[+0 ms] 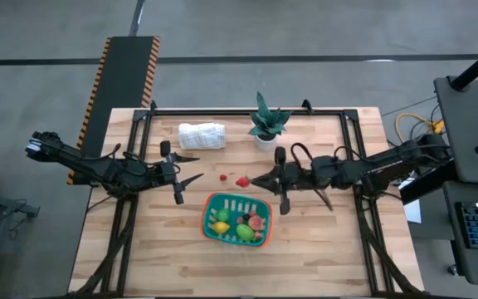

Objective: Pick and placing Produce into tupperware
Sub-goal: Put the red strawberry into the blue bin

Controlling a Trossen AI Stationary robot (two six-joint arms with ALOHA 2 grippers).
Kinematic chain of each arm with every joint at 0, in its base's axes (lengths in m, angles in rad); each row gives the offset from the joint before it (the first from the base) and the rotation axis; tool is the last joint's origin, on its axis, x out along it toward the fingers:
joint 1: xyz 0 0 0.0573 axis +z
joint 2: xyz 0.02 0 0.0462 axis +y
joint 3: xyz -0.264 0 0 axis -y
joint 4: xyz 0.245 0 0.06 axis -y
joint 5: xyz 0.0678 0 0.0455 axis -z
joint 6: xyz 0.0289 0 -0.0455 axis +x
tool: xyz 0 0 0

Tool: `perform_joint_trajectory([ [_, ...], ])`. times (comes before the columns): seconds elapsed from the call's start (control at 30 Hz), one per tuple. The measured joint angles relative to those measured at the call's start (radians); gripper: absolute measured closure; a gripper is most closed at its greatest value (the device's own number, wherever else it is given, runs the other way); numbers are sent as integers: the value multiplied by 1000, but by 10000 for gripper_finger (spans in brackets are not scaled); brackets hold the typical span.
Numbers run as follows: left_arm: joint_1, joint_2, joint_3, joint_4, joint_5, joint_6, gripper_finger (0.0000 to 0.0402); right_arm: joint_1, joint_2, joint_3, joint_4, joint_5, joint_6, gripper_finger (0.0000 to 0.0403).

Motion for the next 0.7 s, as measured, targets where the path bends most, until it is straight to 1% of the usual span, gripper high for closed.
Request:
perform_joint_trajectory([
  [0.13,0,0,0,0,0,0,199,1,-1,0,-128,1,188,394],
  [0.27,0,0,0,0,0,0,199,14,-23,1,-207,0,282,394],
  [0.47,0,0,0,6,0,0,199,70,-65,65,-364,-2,269,394],
  [0.6,0,0,0,6,0,0,199,127,-63,138,-508,5,268,394],
  [0.7,0,0,0,5,0,0,199,162,-45,170,-581,9,269,394],
])
